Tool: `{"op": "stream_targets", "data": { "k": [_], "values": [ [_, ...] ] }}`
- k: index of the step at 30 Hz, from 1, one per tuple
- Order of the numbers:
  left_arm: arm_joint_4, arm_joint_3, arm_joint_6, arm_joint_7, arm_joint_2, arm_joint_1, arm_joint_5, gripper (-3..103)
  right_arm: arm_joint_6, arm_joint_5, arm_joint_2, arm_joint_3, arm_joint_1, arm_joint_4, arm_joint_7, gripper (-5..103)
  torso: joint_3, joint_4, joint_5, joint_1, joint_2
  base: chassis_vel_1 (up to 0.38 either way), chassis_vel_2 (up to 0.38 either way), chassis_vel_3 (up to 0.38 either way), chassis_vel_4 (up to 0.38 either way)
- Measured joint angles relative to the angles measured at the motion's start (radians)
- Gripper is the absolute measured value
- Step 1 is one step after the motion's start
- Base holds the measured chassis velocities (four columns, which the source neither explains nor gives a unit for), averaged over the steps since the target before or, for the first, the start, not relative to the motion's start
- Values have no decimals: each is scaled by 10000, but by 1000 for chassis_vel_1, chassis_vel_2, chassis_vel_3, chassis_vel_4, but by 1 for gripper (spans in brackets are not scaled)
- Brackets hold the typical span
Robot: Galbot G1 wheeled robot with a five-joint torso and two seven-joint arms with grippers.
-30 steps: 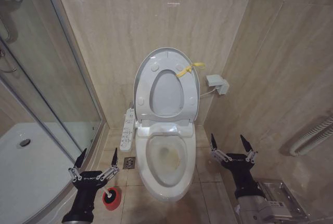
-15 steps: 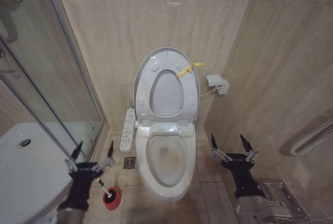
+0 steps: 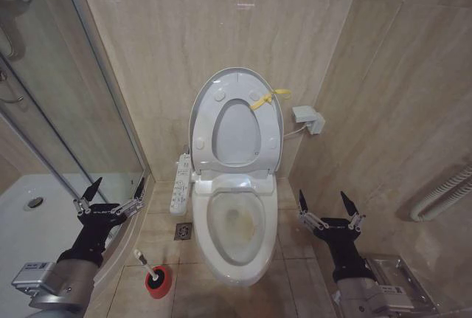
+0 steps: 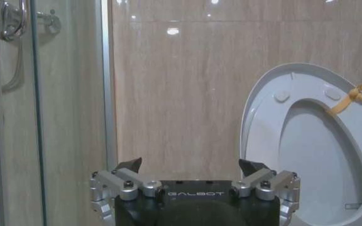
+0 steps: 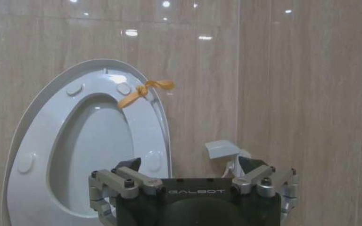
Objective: Open the toilet lid, clean the toilet bowl with a toilet brush, close the toilet lid, and flush.
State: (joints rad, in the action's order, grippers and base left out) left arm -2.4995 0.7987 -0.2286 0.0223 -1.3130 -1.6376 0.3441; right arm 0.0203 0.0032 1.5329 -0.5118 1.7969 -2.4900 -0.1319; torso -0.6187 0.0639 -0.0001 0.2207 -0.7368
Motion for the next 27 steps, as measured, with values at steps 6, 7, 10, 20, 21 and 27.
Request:
{"op": "stream_targets", "data": {
  "k": [6,7,10,20,21,27],
  "values": [
    [761,126,1574,-617,-283,-468,-974,100,0,0,0,0,0,0,0,100,0,-1,1,0,0,0,0,0,0],
    [939,147,1962,-761,-352,-584,-1212,100,0,0,0,0,0,0,0,100,0,-1,0,0,0,0,0,0,0],
    [1408,181,2754,-1086,-475,-814,-1516,100,0,0,0,0,0,0,0,100,0,-7,1,0,-1,0,0,0,0],
    [4785,-435,4917,-1339,-416,-785,-1723,100,0,0,0,0,0,0,-1,100,0,-1,-1,0,0,0,0,0,0],
    [5032,-506,5011,-1295,-432,-779,-1739,100,0,0,0,1,0,0,-1,100,1,0,-2,-1,0,0,0,0,0],
    [6383,-844,6224,-1388,-382,-480,-1767,100,0,0,1,0,0,0,-1,100,1,2,1,0,0,0,0,0,0]
  ]
}}
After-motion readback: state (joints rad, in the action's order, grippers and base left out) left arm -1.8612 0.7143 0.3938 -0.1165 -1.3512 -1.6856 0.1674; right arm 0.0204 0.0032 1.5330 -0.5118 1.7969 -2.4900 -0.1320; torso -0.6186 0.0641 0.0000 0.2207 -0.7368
